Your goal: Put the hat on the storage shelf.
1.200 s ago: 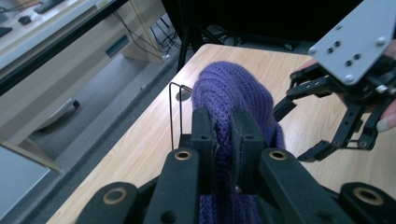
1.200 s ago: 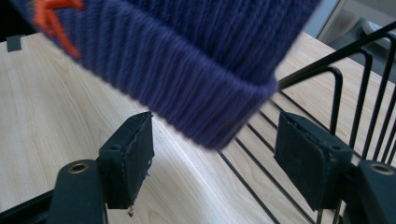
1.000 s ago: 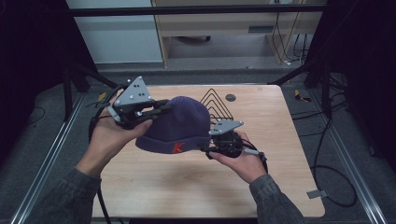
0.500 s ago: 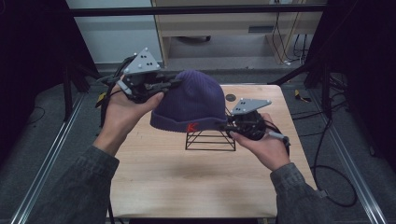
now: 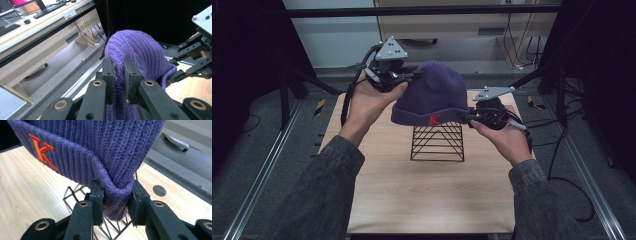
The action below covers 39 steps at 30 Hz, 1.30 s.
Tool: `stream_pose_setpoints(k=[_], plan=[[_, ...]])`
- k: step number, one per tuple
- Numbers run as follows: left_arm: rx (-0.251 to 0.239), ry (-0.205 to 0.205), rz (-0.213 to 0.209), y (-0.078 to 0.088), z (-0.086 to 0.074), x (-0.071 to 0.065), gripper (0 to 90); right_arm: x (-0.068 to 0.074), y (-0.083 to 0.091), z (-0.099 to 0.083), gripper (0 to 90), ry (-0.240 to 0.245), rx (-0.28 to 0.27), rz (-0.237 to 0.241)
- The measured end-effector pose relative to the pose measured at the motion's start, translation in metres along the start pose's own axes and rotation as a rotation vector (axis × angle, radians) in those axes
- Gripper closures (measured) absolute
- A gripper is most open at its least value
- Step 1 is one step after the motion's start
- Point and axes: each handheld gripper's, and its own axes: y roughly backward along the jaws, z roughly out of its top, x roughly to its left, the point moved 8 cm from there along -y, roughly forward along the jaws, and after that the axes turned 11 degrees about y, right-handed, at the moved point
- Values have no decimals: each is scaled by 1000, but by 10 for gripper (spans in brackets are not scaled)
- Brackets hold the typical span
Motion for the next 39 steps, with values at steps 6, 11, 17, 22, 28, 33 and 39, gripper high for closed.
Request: stream_pose_setpoints(k=[6,11,17,22,28,33,39], plan=[[6,7,4,-14,-6,3,807,-5,-6,-8,683,-8,17,-14],[22,1,8,-24,-12,1,807,-7,-9,-17,682,-12,44,-13],[50,0,15,-35,-21,2,807,-5,-16,-26,673,8,94,-8],[57,12,13,-41,-25,2,807,-3,-18,-28,673,15,116,-9],[62,8,9,-43,-29,0,806,-3,-20,-34,676,14,125,-3],[70,10,6,-46,-33,-1,806,-3,-22,-39,674,12,136,-3],[80,16,-1,-48,-41,0,804,-1,-26,-44,669,14,150,-1]])
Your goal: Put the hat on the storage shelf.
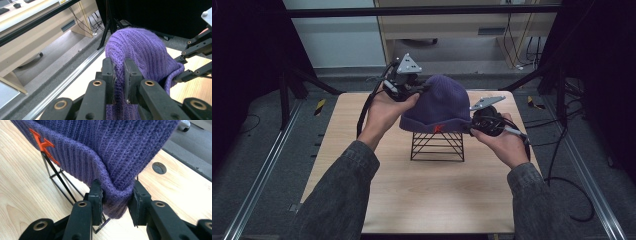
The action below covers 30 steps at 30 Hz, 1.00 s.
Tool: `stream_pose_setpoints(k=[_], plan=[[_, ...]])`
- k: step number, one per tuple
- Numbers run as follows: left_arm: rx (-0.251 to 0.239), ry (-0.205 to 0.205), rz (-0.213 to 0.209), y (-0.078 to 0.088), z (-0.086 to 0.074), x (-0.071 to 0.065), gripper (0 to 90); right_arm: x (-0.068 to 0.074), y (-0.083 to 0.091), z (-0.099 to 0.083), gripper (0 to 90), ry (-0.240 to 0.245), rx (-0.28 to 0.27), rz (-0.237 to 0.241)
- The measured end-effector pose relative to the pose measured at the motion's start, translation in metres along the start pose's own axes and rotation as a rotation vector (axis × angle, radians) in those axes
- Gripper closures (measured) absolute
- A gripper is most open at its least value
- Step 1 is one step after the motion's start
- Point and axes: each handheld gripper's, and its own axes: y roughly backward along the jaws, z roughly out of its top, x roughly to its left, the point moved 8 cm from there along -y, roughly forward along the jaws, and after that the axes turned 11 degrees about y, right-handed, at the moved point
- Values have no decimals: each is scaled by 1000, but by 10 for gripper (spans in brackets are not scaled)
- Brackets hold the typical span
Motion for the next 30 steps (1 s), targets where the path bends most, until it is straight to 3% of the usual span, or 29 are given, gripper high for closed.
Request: stream_pose_setpoints(k=[30], plan=[[16,13,-26,-11,-19,-6,804,4,-11,-18,650,-12,27,17]])
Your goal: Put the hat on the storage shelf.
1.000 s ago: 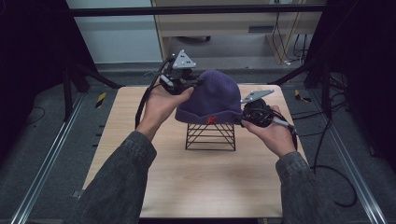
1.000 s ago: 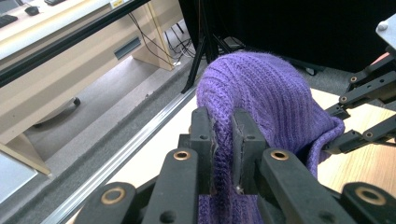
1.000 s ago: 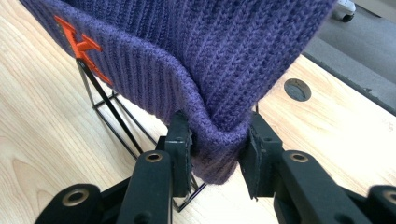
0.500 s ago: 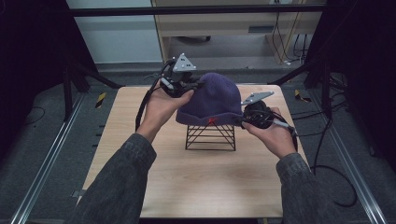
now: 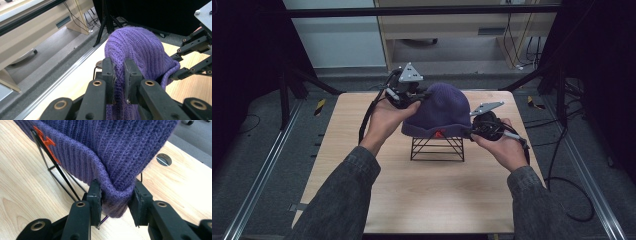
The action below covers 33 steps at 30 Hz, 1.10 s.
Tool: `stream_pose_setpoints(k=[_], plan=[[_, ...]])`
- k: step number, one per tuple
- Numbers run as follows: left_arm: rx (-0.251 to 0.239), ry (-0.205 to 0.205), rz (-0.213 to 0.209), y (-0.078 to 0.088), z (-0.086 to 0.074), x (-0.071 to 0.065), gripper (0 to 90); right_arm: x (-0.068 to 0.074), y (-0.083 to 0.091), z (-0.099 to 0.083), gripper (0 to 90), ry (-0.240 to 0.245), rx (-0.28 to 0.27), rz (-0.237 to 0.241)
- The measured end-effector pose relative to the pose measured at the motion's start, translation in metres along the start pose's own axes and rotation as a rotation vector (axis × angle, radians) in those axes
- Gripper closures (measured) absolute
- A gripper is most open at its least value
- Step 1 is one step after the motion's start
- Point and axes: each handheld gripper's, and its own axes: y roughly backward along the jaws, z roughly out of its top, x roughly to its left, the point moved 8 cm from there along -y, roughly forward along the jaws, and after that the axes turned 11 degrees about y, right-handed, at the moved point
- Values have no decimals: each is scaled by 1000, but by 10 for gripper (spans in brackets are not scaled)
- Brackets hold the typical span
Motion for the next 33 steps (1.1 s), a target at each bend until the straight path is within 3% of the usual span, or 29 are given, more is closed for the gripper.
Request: stream_pose_setpoints(k=[33], plan=[[26,6,-23,-10,-23,-6,801,9,-17,-20,634,-13,33,12]])
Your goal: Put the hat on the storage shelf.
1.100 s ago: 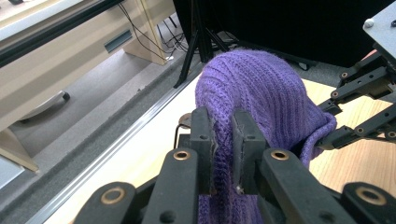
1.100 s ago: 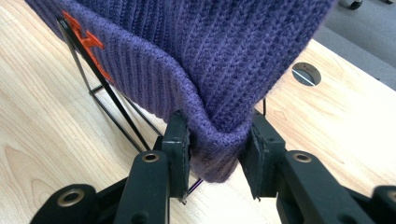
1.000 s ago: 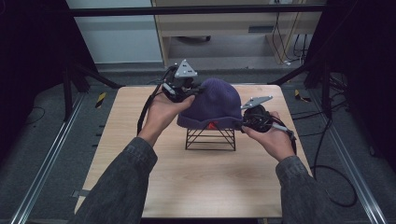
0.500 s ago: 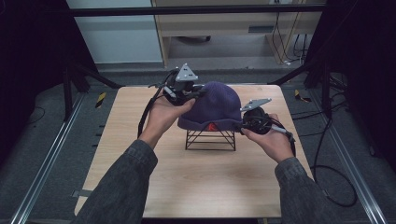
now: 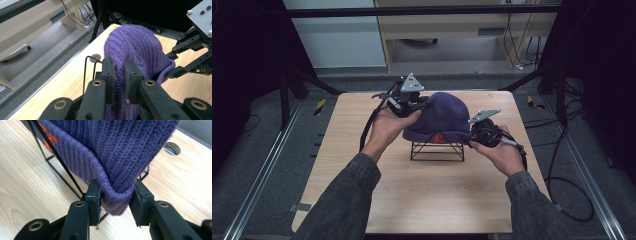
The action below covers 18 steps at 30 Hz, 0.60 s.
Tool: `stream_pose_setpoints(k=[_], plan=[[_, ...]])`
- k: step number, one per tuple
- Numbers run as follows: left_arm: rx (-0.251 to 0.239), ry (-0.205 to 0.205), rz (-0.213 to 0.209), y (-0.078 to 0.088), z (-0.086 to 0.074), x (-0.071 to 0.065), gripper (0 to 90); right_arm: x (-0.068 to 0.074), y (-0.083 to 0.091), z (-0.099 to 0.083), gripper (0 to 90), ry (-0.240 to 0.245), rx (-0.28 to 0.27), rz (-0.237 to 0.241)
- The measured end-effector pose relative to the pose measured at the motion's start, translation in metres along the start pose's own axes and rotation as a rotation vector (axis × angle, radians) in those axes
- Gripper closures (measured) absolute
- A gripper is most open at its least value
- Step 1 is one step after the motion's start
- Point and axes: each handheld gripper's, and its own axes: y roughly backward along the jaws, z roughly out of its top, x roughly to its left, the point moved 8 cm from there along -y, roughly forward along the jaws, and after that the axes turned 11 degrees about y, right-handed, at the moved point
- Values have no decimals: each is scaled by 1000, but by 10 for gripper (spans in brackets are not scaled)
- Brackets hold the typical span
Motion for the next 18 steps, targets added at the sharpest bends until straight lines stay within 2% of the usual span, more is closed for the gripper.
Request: stream_pose_setpoints(k=[18], plan=[[7,13,-13,-6,-12,-3,800,5,-7,-11,619,-14,9,6]])
